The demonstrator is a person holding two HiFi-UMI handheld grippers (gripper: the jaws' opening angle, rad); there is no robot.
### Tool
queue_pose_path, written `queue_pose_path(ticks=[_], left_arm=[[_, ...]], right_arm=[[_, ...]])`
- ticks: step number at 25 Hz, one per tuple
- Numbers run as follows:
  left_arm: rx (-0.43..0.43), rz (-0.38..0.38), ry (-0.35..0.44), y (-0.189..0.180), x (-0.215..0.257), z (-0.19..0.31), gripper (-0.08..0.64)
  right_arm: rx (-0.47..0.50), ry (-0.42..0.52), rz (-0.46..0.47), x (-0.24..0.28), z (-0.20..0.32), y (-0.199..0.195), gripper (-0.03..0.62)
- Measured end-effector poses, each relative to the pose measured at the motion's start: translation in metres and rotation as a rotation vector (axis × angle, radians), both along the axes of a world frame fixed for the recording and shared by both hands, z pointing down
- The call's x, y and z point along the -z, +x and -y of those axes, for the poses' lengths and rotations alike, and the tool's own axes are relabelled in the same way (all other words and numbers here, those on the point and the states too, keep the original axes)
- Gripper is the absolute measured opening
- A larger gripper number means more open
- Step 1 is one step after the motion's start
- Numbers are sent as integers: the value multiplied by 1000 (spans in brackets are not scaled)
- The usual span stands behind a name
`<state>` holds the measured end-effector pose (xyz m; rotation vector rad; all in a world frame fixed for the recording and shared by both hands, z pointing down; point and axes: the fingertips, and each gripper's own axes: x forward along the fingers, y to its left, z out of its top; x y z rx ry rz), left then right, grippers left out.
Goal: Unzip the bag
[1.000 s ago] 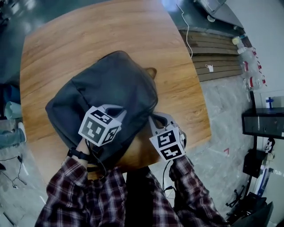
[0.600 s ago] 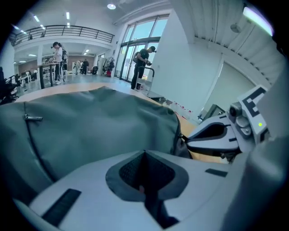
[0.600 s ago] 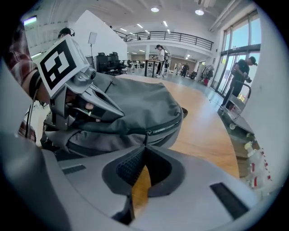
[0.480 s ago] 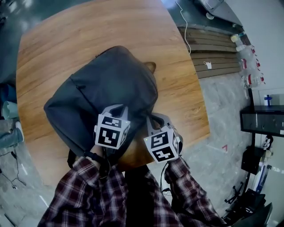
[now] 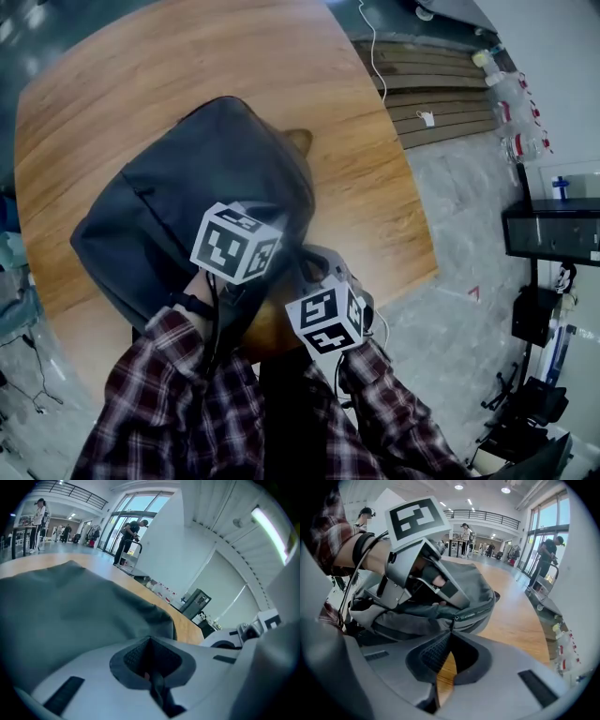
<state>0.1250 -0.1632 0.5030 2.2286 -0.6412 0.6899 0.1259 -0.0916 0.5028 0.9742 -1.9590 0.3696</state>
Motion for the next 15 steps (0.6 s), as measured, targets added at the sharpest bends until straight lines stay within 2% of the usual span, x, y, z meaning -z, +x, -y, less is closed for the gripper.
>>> queue_pose_path(ticks=[7, 11, 13, 15], left_arm=[[-4, -29, -49, 10, -7, -6, 9], [-7, -36, -58, 14, -7, -6, 9], [7, -51, -63, 14, -6, -5, 9], [59, -103, -72, 10, -1, -1, 9]], right_arm=[[73, -30, -54, -8, -25, -14, 11], [180, -39, -79, -11, -34, -21, 12], [212, -38, -66, -11, -36, -21, 14], [168, -30, -8, -6, -35, -18, 14]])
